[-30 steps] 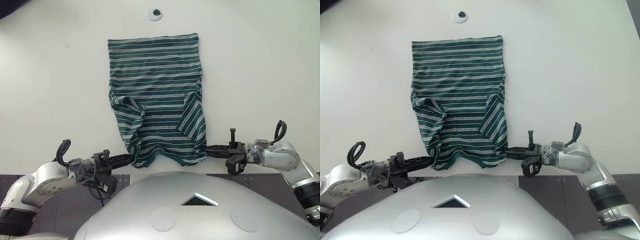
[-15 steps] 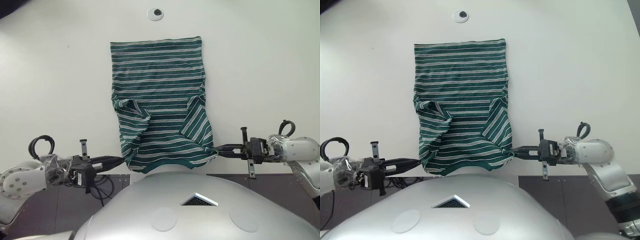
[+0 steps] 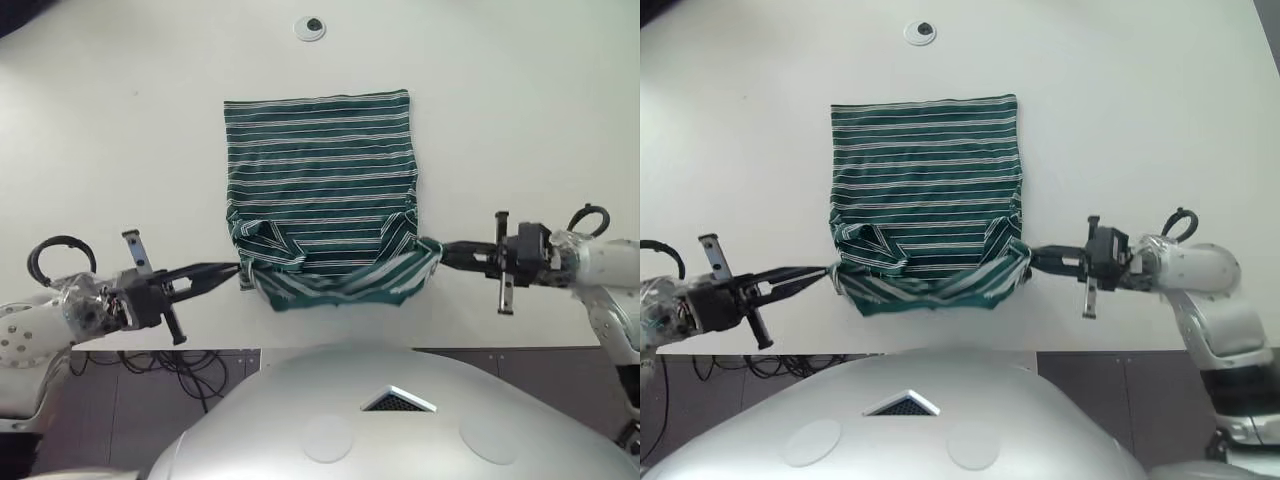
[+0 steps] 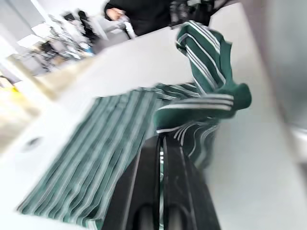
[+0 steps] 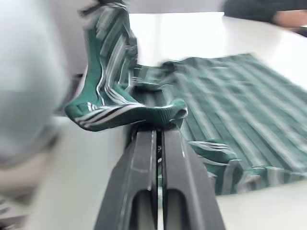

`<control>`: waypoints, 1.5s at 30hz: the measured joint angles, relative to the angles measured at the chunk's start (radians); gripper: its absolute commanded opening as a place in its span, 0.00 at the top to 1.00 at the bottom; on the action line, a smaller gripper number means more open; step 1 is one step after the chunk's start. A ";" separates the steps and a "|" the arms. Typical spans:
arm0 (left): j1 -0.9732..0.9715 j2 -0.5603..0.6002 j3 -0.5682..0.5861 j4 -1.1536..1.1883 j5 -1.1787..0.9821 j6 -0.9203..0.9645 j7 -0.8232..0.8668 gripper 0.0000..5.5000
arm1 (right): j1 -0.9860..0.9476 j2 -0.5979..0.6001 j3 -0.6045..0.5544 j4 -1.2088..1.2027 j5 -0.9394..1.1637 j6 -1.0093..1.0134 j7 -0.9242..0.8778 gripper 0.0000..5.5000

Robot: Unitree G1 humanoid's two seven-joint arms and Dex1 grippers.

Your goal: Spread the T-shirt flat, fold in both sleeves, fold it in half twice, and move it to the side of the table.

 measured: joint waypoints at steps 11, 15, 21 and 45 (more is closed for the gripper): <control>-0.721 -0.308 -0.184 0.509 0.382 0.240 0.316 1.00 | -0.547 0.288 0.035 0.468 -0.234 0.108 -0.273 1.00; -0.894 -0.348 -0.209 0.731 0.446 0.248 0.360 1.00 | -0.672 0.357 0.068 0.669 -0.317 0.093 -0.304 1.00; -1.000 -0.386 -0.215 0.938 0.494 0.279 0.400 0.96 | -0.795 0.463 0.062 0.955 -0.383 0.046 -0.332 0.90; -0.718 -0.193 -0.457 0.403 0.921 0.045 0.306 0.83 | -0.730 0.332 0.279 0.899 -0.830 -0.461 -0.352 0.80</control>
